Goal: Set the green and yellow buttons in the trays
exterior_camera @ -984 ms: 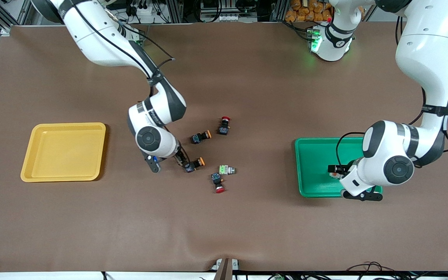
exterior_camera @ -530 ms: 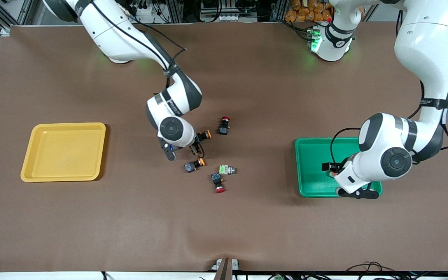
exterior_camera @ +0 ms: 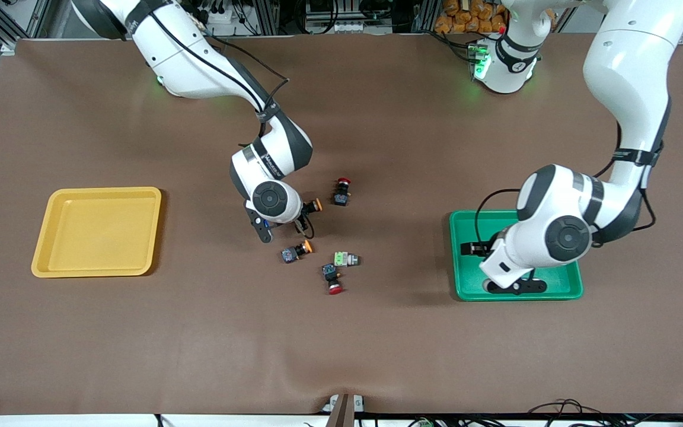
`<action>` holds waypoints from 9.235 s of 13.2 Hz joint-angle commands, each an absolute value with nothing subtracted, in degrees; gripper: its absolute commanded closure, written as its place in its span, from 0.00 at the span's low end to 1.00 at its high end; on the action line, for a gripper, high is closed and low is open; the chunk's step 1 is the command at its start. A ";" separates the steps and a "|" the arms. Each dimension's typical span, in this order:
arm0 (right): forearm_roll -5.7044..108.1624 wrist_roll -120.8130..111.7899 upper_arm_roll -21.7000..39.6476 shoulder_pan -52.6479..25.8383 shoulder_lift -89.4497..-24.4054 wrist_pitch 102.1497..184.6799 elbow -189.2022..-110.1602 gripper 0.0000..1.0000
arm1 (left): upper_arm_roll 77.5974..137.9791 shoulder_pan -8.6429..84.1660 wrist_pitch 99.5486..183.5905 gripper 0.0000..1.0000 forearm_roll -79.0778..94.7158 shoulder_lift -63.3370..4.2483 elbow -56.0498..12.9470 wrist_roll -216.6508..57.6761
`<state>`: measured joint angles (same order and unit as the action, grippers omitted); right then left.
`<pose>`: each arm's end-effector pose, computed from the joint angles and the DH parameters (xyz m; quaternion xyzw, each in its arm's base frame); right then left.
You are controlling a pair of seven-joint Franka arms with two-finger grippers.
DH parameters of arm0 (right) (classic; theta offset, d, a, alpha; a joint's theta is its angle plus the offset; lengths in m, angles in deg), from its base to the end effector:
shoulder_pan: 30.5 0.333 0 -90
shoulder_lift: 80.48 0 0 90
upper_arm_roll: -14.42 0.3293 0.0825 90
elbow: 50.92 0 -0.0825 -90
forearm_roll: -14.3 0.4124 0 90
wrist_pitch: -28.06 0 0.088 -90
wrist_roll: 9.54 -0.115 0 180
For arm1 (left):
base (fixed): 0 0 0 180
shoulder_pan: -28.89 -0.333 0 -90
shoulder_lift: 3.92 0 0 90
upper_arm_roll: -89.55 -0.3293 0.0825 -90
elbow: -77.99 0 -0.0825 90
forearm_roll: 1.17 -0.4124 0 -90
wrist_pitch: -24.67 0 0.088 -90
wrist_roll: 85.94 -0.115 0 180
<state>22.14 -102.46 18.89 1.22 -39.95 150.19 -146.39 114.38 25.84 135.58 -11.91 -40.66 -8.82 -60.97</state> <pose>0.5480 0.4046 0.1595 0.8463 -0.5129 -0.1232 0.0743 0.6850 -0.2100 0.2886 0.9957 0.0151 -0.0908 0.0100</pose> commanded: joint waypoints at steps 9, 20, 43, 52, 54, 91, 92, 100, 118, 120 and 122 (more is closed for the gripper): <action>25.46 -85.45 18.55 -4.29 -41.37 138.59 -143.57 1.00 | 114.07 38.27 145.68 0.00 -10.75 -44.53 -9.03 -47.19; 15.11 -21.46 17.06 -27.23 -44.80 125.00 -143.04 1.00 | 109.07 54.80 157.36 0.00 -13.65 -53.92 1.34 -42.52; 17.18 -4.93 16.09 -36.14 -40.58 117.98 -136.79 0.00 | 102.73 60.00 169.78 0.00 -13.65 -61.75 4.77 -48.85; 25.36 -31.49 16.18 -25.67 -41.19 116.91 -136.79 0.00 | 102.73 59.65 169.52 0.82 -13.74 -60.79 4.42 -49.20; 29.74 -35.71 16.18 -24.71 -41.28 119.62 -136.79 0.00 | 102.73 59.30 169.34 0.82 -13.57 -59.47 4.33 -49.11; 32.67 -53.09 15.57 -18.79 -37.32 129.69 -133.98 1.00 | 107.57 21.59 169.78 0.36 -13.13 -30.29 -43.04 -69.85; 31.01 -47.31 14.96 -20.90 -38.02 127.31 -134.07 1.00 | 107.57 21.59 169.78 0.02 -13.13 -30.20 -43.04 -69.94; 20.89 -15.46 14.07 -35.41 -38.47 120.96 -133.63 1.00 | 108.18 21.68 163.04 0.00 -13.13 -20.99 -41.29 -70.29; 22.73 -8.66 14.07 -31.82 -38.03 120.16 -113.33 0.00 | 111.43 21.33 122.05 0.00 -5.93 -14.65 -3.31 -70.65; 21.86 -8.75 13.02 -32.08 -38.38 121.13 -110.96 0.00 | 111.44 21.42 121.36 0.00 -5.83 -11.67 -3.49 -70.56; 21.94 -8.14 12.49 -32.17 -43.79 120.61 -109.90 0.00 | 111.35 21.33 118.12 0.00 -6.35 -10.52 -3.40 -70.91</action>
